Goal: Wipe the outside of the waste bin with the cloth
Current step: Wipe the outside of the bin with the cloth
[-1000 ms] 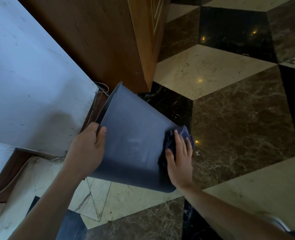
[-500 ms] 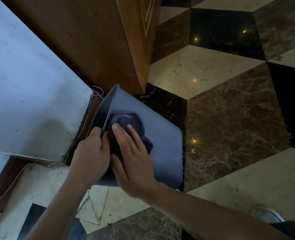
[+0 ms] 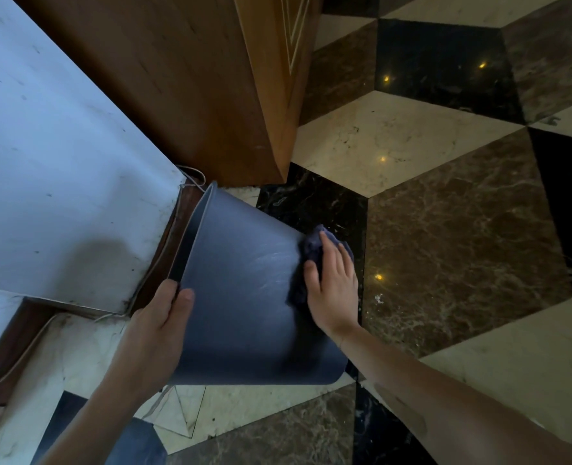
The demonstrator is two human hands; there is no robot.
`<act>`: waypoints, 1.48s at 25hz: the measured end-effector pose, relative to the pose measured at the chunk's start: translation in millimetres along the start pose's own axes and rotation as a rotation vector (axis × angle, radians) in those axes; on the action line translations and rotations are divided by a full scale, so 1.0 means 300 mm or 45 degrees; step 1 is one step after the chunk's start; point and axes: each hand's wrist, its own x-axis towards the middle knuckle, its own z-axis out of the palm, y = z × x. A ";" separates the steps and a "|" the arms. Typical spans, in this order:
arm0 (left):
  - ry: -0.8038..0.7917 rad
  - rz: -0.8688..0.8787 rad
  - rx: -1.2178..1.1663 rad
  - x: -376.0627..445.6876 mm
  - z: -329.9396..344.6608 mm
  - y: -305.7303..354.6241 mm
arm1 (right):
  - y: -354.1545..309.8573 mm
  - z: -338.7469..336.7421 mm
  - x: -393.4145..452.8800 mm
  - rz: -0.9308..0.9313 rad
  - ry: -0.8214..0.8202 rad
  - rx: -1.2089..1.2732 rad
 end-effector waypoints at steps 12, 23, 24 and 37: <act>-0.036 -0.286 0.053 0.543 0.076 0.362 | 0.097 -0.023 0.002 -0.008 0.057 0.084; 0.217 0.001 0.300 0.480 0.017 0.370 | 0.095 -0.048 0.051 0.264 0.311 0.380; 0.279 0.111 0.279 0.464 -0.005 0.361 | 0.078 -0.056 0.064 0.261 0.346 0.437; 0.156 0.016 -0.245 0.304 -0.129 0.152 | -0.009 -0.066 0.000 0.264 0.351 0.705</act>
